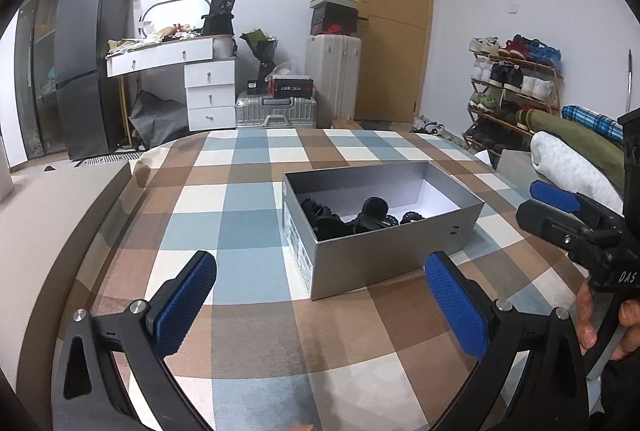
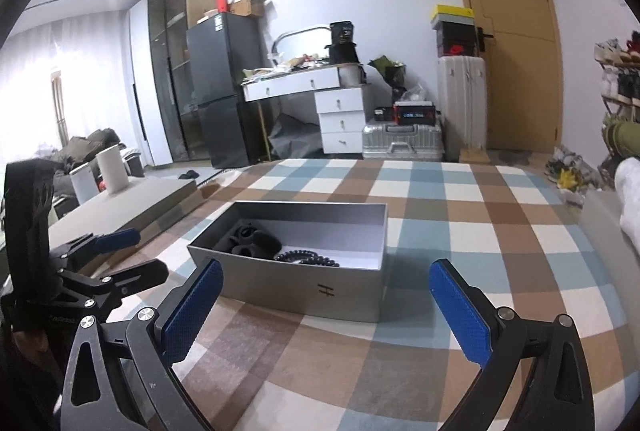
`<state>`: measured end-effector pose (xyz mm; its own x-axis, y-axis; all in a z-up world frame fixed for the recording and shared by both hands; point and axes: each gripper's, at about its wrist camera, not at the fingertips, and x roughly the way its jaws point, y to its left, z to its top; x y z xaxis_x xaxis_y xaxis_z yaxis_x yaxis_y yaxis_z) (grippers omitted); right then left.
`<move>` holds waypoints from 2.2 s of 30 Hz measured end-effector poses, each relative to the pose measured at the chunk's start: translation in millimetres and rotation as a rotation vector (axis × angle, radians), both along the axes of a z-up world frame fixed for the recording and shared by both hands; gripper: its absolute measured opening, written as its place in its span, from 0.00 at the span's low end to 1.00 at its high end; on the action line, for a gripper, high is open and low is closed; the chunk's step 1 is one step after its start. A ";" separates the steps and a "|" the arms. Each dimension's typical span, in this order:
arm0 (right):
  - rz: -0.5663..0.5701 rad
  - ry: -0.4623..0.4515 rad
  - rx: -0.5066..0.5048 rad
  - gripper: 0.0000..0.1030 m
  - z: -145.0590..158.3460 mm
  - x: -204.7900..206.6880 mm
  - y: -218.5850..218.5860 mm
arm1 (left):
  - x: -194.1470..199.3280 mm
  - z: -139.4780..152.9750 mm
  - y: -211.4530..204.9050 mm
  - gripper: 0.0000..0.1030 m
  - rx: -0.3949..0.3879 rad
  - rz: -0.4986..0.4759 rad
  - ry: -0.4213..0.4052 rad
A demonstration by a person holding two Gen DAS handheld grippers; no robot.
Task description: Organize jewelry
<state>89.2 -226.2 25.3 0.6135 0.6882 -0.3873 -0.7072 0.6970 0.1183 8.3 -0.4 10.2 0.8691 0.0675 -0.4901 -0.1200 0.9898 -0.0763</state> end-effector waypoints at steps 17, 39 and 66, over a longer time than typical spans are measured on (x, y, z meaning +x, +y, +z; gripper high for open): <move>0.003 -0.035 -0.003 1.00 -4.1 -9.3 1.4 | -1.2 0.6 -2.2 0.99 0.017 -0.024 -0.006; 0.002 -0.029 -0.004 1.00 -3.6 -7.5 1.3 | -1.5 1.0 -2.7 0.99 0.016 -0.022 -0.003; -0.003 -0.024 -0.007 1.00 -5.1 -5.3 0.7 | -1.5 0.9 -3.0 0.99 0.014 -0.022 -0.003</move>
<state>83.9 -225.5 20.2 0.6246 0.6839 -0.3770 -0.7078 0.6998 0.0967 6.8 -3.4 11.0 0.8717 0.0558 -0.4869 -0.0984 0.9932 -0.0623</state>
